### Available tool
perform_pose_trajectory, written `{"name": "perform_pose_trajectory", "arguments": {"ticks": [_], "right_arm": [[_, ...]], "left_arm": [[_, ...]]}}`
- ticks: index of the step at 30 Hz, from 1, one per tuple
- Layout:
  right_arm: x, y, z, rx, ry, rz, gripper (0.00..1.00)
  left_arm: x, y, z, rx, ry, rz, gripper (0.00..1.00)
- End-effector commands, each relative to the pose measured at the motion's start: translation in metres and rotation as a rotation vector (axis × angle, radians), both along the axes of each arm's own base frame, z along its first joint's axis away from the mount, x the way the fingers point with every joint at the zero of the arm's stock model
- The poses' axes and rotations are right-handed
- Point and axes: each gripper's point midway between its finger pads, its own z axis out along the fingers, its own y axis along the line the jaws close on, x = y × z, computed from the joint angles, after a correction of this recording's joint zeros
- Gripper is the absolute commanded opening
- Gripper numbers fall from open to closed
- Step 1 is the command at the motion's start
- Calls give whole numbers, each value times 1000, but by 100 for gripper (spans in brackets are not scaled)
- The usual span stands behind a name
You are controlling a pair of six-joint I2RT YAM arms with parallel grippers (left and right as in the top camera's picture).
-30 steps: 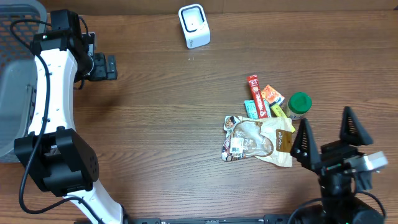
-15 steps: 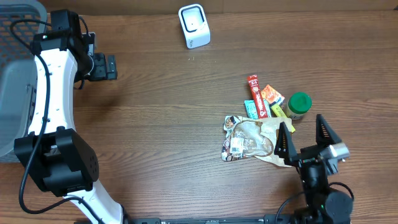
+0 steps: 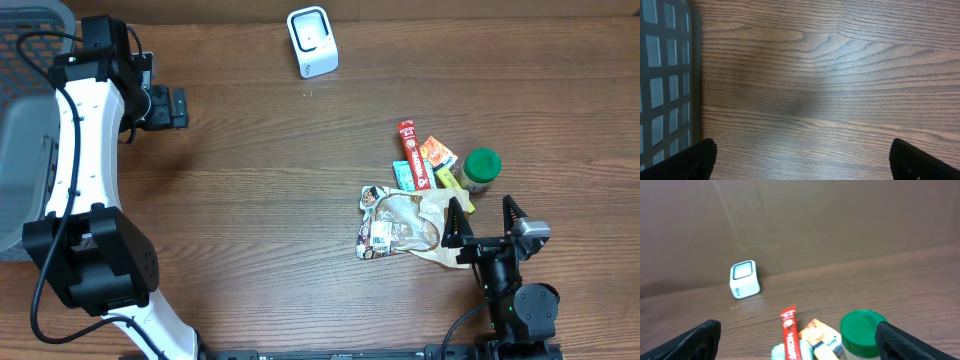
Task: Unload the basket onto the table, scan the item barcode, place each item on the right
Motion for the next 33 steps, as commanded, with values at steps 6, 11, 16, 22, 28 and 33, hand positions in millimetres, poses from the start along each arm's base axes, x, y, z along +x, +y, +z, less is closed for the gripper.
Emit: {"name": "perform_pose_trajectory", "arguments": {"ticks": [6, 11, 16, 22, 28, 33], "right_arm": [[1, -10, -8, -52, 18, -39, 100], [1, -9, -8, -99, 15, -35, 100], [0, -9, -8, -98, 15, -36, 100], [1, -9, -8, -98, 15, -36, 100], [1, -9, -8, -98, 15, -36, 100], [1, -9, -8, -98, 15, -36, 100]], "left_arm": [[2, -3, 7, 4, -20, -22, 100], [3, -2, 7, 4, -20, -22, 100], [2, -3, 7, 4, -20, -22, 100], [2, -3, 7, 4, -20, -22, 100], [2, -3, 7, 4, -20, -22, 100], [3, -3, 7, 4, -20, -23, 100]]}}
